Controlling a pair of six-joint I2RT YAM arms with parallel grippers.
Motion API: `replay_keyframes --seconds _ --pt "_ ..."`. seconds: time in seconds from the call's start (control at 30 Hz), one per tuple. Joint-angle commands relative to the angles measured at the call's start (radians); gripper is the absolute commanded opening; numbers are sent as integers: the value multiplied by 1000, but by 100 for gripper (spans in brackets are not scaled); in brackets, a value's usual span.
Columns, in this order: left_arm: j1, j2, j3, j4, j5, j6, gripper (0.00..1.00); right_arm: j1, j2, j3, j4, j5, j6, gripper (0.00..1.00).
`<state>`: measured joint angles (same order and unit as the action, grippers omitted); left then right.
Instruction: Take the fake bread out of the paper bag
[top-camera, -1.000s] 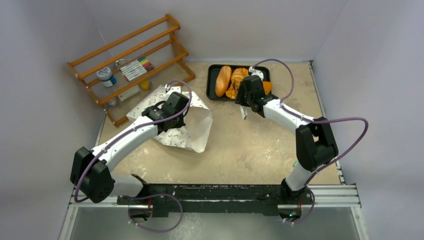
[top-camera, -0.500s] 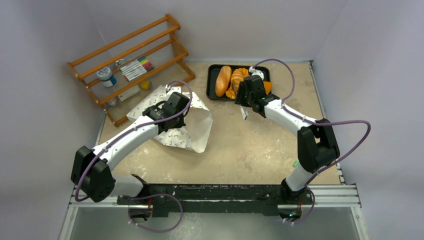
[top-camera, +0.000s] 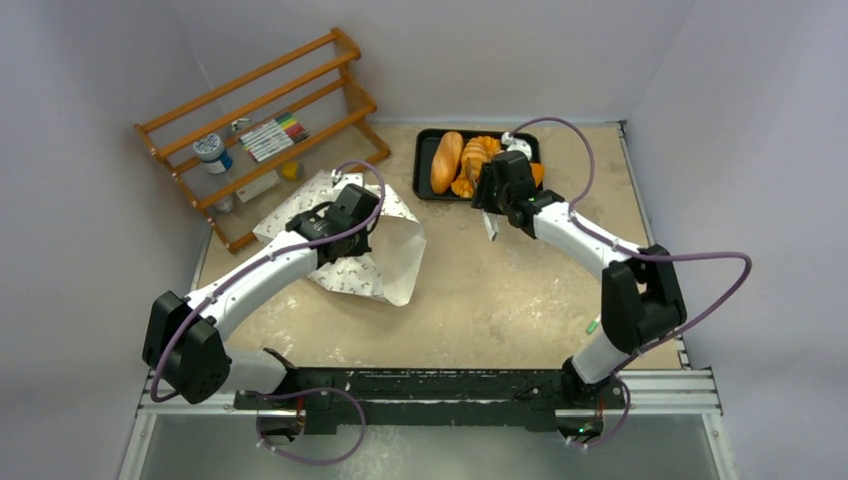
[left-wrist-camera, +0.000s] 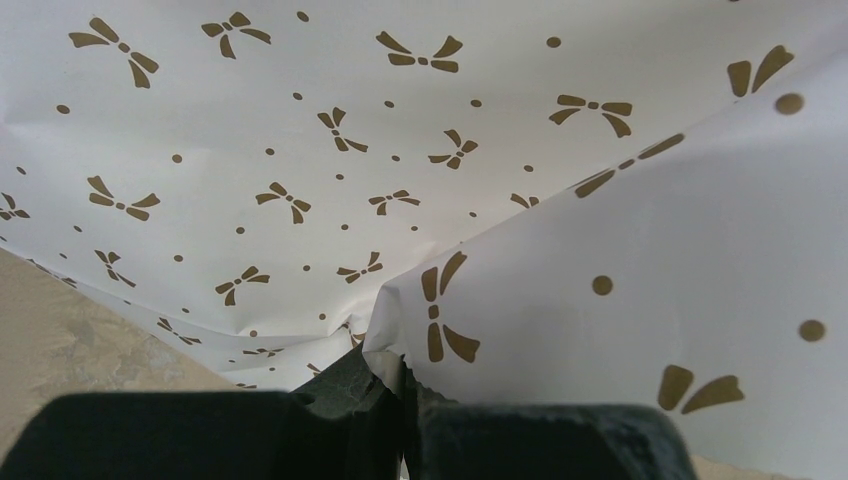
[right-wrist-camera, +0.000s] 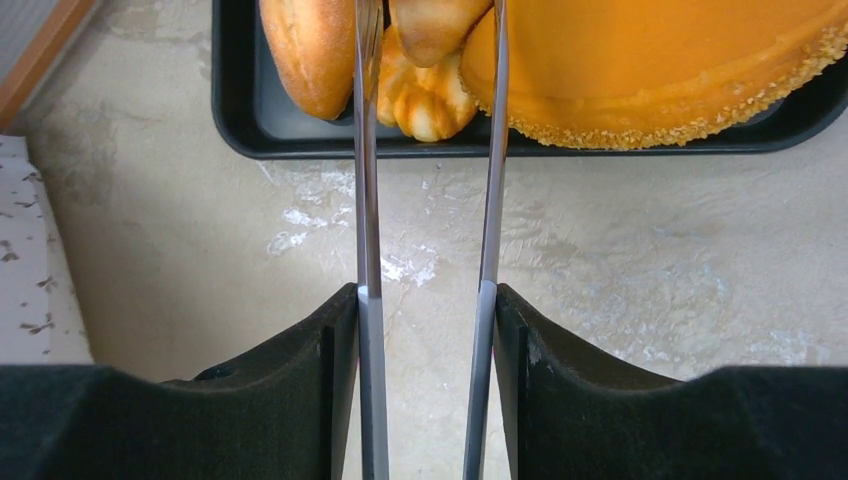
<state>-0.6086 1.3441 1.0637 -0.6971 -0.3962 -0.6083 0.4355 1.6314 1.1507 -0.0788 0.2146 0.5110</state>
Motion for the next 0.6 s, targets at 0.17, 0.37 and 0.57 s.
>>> replay_keyframes --seconds 0.17,0.37,0.57 --pt "7 23 12 41 -13 2 0 14 -219 -49 -12 -7 -42 50" --pt "7 63 49 44 -18 -2 0 64 -325 -77 -51 -14 -72 44" --pt "7 108 80 49 -30 4 0 190 -466 -82 -124 -4 -83 40"
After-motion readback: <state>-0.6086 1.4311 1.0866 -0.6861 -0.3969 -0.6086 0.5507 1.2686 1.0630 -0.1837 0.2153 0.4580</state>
